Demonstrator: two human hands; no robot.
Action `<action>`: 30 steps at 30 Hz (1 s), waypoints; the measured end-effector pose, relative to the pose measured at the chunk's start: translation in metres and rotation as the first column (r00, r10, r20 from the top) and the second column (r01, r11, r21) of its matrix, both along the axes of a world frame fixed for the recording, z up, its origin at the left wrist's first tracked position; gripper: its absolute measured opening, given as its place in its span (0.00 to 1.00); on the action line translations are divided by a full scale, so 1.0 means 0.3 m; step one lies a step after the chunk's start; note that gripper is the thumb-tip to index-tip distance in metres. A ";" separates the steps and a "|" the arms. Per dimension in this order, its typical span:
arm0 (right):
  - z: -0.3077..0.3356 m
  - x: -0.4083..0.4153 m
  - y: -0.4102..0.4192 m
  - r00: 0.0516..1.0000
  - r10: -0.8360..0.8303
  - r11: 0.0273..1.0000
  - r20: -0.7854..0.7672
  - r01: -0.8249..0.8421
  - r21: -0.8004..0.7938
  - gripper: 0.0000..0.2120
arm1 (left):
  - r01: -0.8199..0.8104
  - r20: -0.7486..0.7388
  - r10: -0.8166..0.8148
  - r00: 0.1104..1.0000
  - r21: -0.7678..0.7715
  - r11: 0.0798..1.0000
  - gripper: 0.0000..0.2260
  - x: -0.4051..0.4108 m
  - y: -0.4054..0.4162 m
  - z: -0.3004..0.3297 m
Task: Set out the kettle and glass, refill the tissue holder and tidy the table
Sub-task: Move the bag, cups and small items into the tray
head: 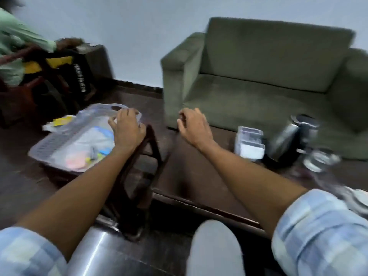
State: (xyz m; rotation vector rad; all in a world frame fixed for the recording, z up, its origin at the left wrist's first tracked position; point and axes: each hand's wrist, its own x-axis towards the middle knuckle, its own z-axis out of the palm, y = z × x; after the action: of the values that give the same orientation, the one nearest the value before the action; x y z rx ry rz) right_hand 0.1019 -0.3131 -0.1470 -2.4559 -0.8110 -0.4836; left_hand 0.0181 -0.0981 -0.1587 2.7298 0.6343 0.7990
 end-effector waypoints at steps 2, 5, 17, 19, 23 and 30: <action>-0.021 0.013 -0.330 0.988 -0.136 0.991 0.075 0.137 -0.005 0.10 | 0.262 -0.024 -0.262 0.965 -0.009 0.965 0.19 0.048 -0.251 -0.011; -0.091 -0.041 -0.814 0.940 -0.318 0.935 0.123 0.332 -0.122 0.09 | 0.548 -0.212 -0.558 0.803 -0.107 0.830 0.20 0.085 -0.638 -0.053; -0.258 -0.228 -1.694 0.475 -0.840 0.542 -0.261 0.745 -0.389 0.28 | 0.716 -0.655 -0.687 0.315 -0.311 0.624 0.40 0.092 -1.391 -0.264; -0.258 -0.195 -1.717 0.466 -0.807 0.583 -0.362 0.724 -0.369 0.31 | 0.717 -0.669 -0.664 0.334 -0.276 0.640 0.36 0.091 -1.402 -0.284; -0.271 -0.125 -1.763 0.479 -0.727 0.665 -0.492 0.669 -0.332 0.33 | 0.718 -0.630 -0.680 0.377 -0.265 0.644 0.32 0.112 -1.411 -0.296; -0.285 -0.081 -1.782 0.525 -0.722 0.672 -0.450 0.688 -0.275 0.36 | 0.598 -0.322 -0.707 0.630 -0.379 0.706 0.28 0.181 -1.143 -0.080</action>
State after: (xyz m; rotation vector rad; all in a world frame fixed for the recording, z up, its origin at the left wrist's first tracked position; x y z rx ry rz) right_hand 0.0776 -0.8476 -0.2324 -2.6956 0.4688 -0.0047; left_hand 0.0724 -0.4411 -0.1829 2.5989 -0.2364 -0.0971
